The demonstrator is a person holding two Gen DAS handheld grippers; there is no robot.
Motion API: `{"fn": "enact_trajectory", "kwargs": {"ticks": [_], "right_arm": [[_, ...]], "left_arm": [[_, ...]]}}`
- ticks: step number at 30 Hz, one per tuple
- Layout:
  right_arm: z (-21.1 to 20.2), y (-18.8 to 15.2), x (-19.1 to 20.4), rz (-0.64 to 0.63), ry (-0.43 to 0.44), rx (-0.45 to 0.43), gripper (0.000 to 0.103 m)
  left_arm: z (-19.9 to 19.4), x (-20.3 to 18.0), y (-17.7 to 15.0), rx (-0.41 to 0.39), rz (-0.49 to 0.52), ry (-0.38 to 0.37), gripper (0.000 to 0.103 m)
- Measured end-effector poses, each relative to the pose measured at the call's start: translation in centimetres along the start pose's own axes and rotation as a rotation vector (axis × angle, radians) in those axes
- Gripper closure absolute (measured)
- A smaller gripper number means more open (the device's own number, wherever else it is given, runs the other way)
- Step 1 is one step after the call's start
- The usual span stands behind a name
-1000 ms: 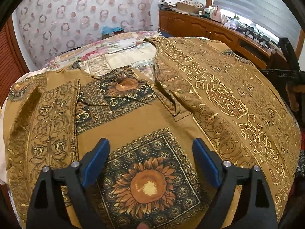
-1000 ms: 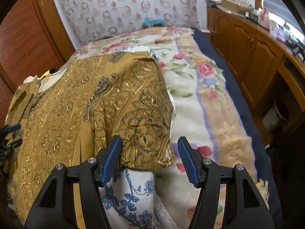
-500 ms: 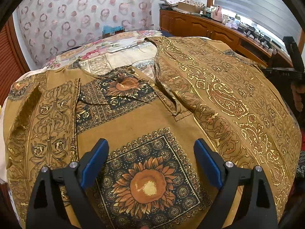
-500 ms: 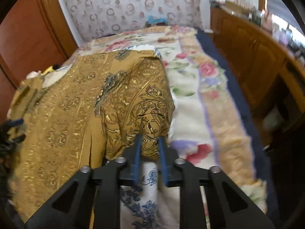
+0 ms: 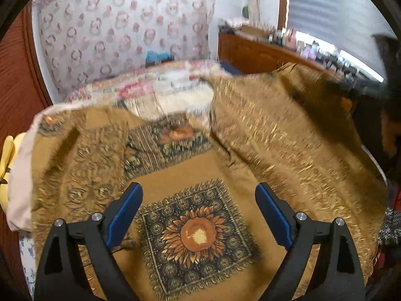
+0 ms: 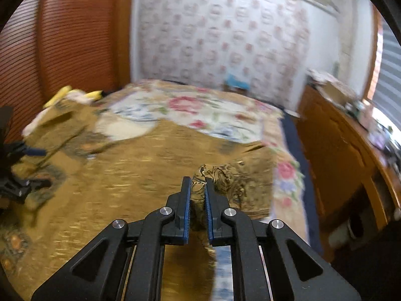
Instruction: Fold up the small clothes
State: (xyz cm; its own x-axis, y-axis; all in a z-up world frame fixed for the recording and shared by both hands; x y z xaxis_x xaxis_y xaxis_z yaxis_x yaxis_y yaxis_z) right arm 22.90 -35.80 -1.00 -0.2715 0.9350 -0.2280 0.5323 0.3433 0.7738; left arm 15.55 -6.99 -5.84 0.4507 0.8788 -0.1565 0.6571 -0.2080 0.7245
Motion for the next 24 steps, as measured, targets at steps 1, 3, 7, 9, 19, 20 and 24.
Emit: {"fn": "enact_trajectory", "kwargs": {"ticks": [1, 3, 7, 9, 19, 20, 24], "right_arm": [[0.2, -0.1, 1.4, -0.021, 0.038, 0.01, 0.095], [0.5, -0.5, 3.3, -0.053, 0.065, 0.03, 0.092], [0.8, -1.4, 4.9, -0.062, 0.083, 0.07, 0.064], [0.3, -1.4, 4.3, -0.022, 0.109, 0.067, 0.063], [3.0, -1.8, -2.4, 0.172, 0.045, 0.153, 0.052], [4.0, -2.0, -2.8, 0.183, 0.033, 0.174, 0.052], [8.3, -3.1, -4.5, 0.284, 0.036, 0.276, 0.052]], "left_arm": [[-0.8, -0.2, 0.0, -0.023, 0.007, 0.003, 0.011], [-1.9, -0.4, -0.1, -0.051, 0.013, 0.005, 0.011], [-3.4, -0.4, -0.4, -0.089, 0.009, -0.014, 0.011], [-3.8, -0.3, -0.4, -0.105, 0.003, -0.021, 0.011], [-3.4, -1.1, -0.3, -0.121, -0.009, -0.01, 0.011], [-3.3, -1.2, -0.4, -0.122, -0.009, -0.008, 0.011], [-3.4, -1.6, -0.7, -0.137, 0.005, 0.017, 0.011]]}}
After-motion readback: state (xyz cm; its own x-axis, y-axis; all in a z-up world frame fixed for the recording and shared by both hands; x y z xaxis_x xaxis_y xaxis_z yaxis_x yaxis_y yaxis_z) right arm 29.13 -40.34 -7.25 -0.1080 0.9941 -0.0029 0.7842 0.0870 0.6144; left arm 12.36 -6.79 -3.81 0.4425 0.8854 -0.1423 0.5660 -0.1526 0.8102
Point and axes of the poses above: each gripper's, at about its wrist camera, not at the fingertips, and z roughly the way its jaws point, x to its left, y to its top, the point moved 1 cm from there along z, roughly the way its jaws point, and after that the axes turned 11 degrees about -y, right-handed, at the moved point
